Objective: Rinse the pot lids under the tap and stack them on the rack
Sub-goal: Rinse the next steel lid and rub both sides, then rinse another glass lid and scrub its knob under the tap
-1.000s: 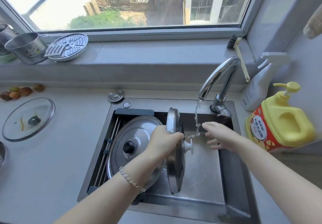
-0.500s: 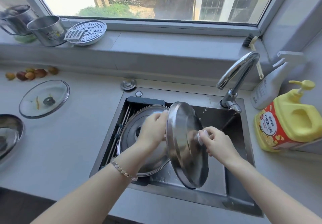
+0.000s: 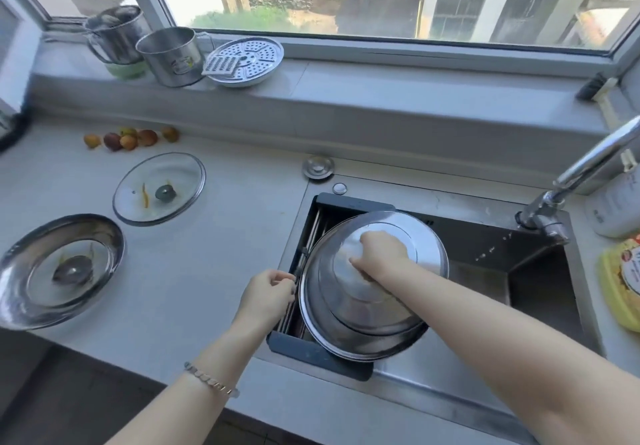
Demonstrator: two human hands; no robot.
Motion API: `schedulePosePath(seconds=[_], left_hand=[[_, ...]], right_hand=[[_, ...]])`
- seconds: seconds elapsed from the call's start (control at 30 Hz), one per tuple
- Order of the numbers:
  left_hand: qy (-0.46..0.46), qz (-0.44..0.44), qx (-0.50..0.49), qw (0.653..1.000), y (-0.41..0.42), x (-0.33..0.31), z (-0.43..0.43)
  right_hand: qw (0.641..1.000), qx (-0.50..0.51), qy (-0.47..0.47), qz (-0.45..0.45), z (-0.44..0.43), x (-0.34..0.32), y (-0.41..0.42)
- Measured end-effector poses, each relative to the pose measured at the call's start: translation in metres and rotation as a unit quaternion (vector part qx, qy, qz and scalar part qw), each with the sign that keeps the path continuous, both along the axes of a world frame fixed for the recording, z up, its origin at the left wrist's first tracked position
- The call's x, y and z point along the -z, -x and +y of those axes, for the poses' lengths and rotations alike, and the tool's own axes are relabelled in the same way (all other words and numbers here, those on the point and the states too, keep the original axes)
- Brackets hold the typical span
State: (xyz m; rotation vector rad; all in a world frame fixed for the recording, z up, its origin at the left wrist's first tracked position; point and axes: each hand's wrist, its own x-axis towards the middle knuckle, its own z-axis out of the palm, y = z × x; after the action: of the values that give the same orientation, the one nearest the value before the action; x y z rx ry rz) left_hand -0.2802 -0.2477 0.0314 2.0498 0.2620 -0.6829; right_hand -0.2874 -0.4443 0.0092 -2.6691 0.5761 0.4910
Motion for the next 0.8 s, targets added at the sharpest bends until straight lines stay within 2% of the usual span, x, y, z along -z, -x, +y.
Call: schedulePosePath(seconds=[0.1,0.27,0.5,0.63,0.8], left_hand=[[-0.008,0.007,0.013,1.000,-0.009,0.005,0.012],[-0.010,0.016,0.025,1.000,-0.025,0.010,0.018],[-0.003,0.030,0.026,0.999,-0.028,0.011,0.014],[0.028,0.036,-0.036,0.998,-0.027,0.006,0.017],[0.078,0.032,-0.180,0.980,-0.048,0.001,0.044]], right_hand=[[1.000,0.019,-0.002,0.015,0.009,0.013,-0.013],[0.994,0.082,-0.076,0.016,0.021,0.022,-0.026],[0.997,0.002,-0.074,0.011,0.013,0.013,-0.025],[0.996,-0.058,-0.064,-0.021,0.016,-0.005,-0.031],[0.983,-0.149,-0.099,-0.049,0.037,-0.024,-0.046]])
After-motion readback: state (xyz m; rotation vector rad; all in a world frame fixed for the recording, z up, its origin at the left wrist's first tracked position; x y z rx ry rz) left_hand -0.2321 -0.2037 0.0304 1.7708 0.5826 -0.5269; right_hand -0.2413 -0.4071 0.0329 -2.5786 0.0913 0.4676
